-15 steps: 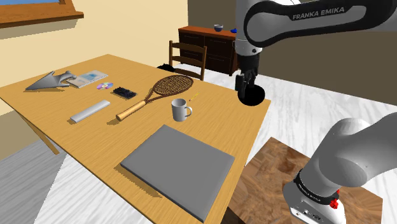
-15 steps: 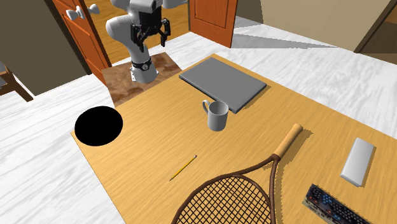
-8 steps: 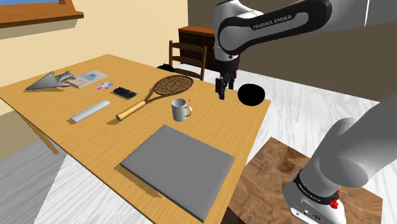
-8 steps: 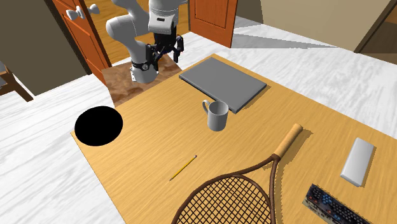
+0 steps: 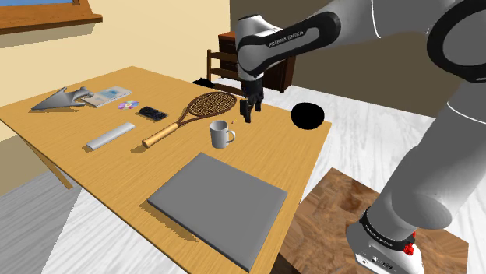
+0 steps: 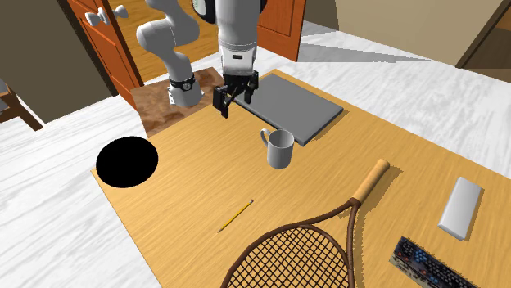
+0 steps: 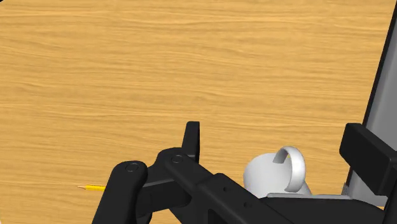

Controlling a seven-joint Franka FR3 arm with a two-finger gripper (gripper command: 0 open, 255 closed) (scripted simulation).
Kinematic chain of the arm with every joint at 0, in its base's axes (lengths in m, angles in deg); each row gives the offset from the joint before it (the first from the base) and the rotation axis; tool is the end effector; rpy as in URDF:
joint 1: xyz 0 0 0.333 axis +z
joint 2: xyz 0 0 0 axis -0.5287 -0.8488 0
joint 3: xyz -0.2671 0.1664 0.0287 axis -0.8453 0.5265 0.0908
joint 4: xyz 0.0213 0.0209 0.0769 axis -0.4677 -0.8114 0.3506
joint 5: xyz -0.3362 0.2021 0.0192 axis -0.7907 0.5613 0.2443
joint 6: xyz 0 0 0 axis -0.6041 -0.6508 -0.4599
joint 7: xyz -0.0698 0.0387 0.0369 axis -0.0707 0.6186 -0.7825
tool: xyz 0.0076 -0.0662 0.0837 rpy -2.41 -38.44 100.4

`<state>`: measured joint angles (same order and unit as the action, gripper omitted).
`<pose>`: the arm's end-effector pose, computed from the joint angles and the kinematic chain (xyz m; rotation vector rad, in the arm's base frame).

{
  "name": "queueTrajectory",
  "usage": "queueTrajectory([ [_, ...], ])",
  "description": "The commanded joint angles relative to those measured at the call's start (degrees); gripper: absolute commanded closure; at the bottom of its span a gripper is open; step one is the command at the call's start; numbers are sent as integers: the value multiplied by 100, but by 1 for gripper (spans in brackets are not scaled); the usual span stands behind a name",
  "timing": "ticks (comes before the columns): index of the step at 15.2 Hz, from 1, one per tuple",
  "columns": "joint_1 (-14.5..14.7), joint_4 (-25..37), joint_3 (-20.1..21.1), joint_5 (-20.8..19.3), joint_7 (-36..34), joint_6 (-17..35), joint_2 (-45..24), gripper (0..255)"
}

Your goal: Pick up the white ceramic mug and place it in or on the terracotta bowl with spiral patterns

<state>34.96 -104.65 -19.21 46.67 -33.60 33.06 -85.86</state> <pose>0.5488 0.0392 0.4446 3.0664 0.4456 -0.1241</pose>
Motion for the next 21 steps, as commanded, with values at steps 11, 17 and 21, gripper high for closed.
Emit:
queueTrajectory([
  [11, 153, 2718, 174, 67, 411, 58, -2553, 0],
  [17, 150, 2438, 168, 57, 404, 462, -2677, 0],
  [21, 150, 2374, 166, 53, 401, 565, -2716, 0],
])
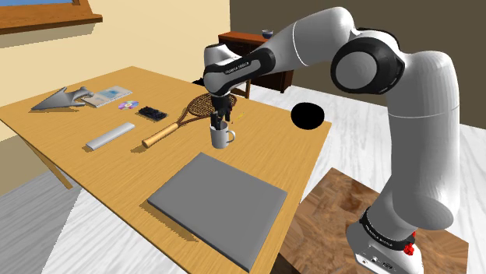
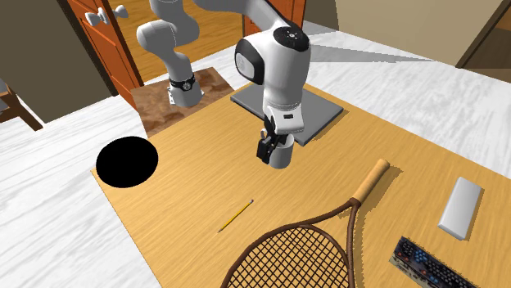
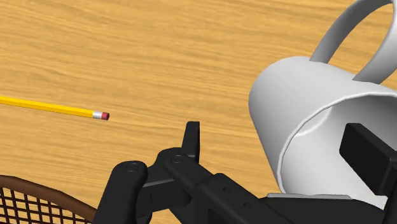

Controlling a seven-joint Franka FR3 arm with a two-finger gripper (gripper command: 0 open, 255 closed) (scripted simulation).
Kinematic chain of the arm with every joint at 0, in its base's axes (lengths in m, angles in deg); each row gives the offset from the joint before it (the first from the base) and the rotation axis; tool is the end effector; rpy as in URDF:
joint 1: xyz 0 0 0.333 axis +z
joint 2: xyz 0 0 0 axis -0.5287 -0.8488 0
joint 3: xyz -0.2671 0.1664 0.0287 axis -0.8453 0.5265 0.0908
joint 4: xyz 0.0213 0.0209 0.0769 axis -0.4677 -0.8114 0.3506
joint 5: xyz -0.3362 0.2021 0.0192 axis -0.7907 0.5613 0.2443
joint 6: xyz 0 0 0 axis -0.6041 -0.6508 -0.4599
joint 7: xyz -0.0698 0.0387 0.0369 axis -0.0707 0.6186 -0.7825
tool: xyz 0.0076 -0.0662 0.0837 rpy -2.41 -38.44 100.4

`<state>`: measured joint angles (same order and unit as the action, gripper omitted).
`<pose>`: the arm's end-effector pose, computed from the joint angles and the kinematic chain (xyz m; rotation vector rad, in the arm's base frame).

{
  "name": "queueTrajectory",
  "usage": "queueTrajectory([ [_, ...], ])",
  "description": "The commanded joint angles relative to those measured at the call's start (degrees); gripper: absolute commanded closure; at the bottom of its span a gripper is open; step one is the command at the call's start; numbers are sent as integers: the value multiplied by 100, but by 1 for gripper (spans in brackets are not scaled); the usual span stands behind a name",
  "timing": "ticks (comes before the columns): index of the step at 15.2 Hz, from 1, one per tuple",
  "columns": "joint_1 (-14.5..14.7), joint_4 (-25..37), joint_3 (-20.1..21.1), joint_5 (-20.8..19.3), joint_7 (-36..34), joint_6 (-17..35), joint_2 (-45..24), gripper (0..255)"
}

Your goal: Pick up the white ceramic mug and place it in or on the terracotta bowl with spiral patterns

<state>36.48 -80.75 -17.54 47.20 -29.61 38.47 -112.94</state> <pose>0.6773 0.0836 0.3523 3.0685 0.6334 -0.0604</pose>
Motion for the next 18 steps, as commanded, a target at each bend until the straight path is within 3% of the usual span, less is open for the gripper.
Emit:
queueTrajectory([
  [1, -3, -16, -1, 0, 3, 25, -7, 0],
  [5, -3, -16, -1, 0, 3, 25, -7, 0],
  [6, -2, -16, -1, 0, 2, 25, -7, 255],
  [18, -3, 90, 2, 6, 8, -166, 78, 255],
])
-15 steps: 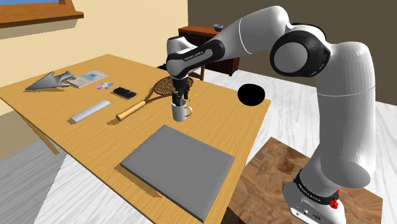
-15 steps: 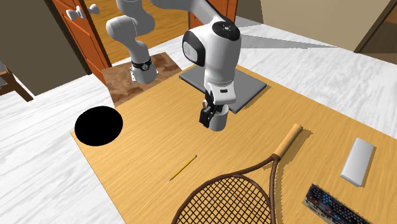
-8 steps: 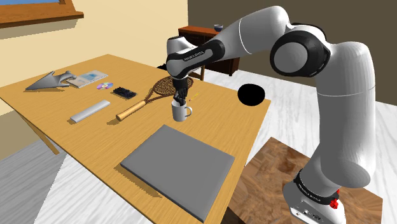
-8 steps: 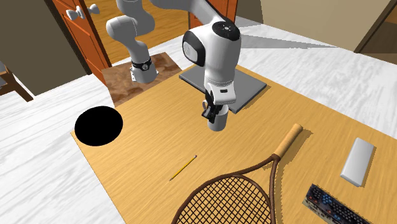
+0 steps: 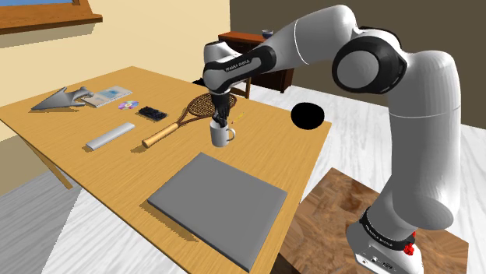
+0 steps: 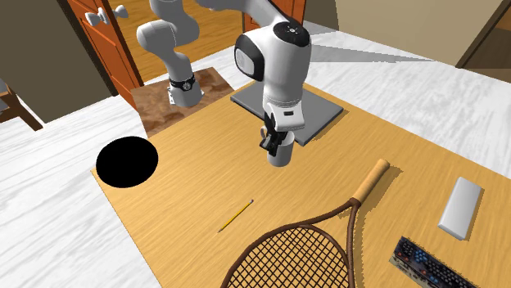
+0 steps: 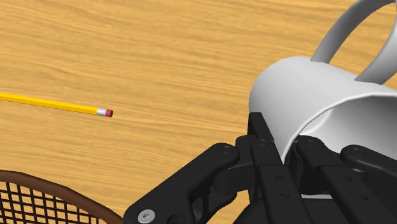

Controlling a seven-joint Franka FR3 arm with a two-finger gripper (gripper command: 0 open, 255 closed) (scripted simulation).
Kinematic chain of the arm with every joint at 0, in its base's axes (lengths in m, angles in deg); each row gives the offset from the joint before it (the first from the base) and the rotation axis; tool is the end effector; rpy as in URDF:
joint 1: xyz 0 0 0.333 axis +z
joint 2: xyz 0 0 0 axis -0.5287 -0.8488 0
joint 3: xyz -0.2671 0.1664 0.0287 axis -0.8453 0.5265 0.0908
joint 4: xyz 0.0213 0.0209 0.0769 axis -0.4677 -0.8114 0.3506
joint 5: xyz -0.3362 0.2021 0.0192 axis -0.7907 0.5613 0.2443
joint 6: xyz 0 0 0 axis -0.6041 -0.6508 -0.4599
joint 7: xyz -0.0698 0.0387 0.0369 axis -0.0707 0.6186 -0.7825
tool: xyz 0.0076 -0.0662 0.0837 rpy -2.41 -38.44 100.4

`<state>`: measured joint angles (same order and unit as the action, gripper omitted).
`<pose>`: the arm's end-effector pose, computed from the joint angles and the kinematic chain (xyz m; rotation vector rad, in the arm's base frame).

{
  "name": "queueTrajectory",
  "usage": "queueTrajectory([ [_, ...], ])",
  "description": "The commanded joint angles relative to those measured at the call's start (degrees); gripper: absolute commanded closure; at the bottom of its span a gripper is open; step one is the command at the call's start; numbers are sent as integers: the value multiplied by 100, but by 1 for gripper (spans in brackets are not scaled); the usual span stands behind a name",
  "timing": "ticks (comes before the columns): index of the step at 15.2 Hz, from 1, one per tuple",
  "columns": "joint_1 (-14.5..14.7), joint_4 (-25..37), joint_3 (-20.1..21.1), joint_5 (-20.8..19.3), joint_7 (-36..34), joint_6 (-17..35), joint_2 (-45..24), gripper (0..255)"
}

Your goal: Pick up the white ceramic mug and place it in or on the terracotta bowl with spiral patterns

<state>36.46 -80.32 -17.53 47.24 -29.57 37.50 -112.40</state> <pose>0.6768 0.0833 0.3608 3.0686 0.6331 -0.0604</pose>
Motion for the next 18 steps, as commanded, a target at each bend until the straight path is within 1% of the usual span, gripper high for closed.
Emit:
queueTrajectory([
  [1, -2, 87, 2, 4, 6, -135, 47, 255],
  [10, -1, 507, 9, 20, 22, -739, 232, 255],
  [18, 4, 1007, 13, 28, 33, -1316, 309, 255],
])
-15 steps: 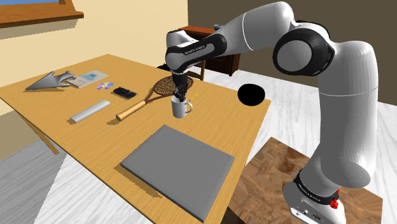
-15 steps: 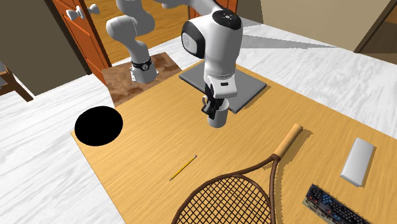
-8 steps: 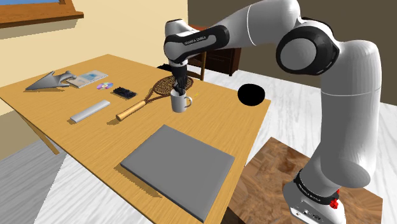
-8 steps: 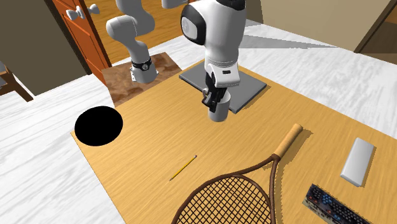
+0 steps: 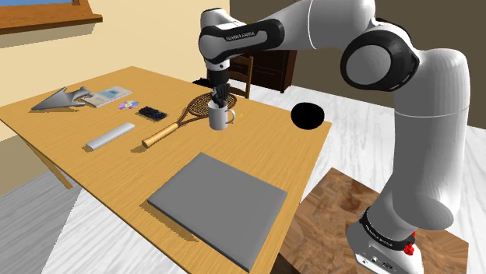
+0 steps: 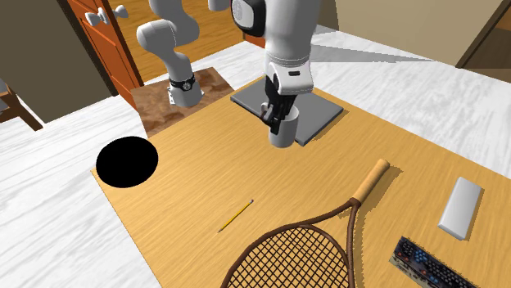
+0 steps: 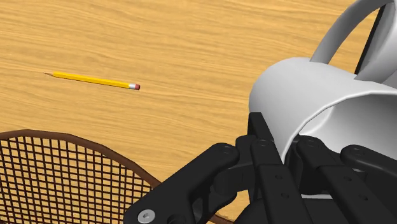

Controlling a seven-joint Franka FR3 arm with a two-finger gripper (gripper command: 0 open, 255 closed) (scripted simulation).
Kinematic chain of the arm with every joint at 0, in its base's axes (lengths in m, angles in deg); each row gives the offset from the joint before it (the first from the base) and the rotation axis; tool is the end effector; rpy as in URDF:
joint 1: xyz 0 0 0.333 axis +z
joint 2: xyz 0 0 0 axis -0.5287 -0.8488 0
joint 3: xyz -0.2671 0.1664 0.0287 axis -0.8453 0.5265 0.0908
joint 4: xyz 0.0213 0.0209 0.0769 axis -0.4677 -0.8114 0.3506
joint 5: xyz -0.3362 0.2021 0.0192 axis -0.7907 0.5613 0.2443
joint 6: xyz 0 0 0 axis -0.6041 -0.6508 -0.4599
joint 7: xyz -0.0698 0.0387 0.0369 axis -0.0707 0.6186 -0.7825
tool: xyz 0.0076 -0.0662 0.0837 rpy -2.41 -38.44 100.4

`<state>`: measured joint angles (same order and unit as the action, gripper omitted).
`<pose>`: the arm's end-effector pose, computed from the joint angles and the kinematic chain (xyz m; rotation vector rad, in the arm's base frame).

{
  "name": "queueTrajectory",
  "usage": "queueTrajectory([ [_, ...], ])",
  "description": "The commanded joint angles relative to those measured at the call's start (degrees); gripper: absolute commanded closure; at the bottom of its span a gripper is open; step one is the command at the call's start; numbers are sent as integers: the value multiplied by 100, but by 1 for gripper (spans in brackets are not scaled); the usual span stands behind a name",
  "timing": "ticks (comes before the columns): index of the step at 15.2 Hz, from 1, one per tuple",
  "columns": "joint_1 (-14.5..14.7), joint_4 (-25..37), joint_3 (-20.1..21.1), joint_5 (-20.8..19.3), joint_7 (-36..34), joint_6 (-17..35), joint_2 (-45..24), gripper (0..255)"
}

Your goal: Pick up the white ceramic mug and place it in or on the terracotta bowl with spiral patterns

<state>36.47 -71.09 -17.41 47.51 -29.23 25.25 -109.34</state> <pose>0.6772 0.0829 0.4552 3.0685 0.6333 -0.0595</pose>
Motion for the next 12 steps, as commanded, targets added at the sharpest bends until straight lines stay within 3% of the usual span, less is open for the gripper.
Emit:
queueTrajectory([
  [1, 4, 156, 2, 2, 0, -166, 7, 255],
  [12, 20, 1064, 5, 2, 12, -1009, -57, 255],
])
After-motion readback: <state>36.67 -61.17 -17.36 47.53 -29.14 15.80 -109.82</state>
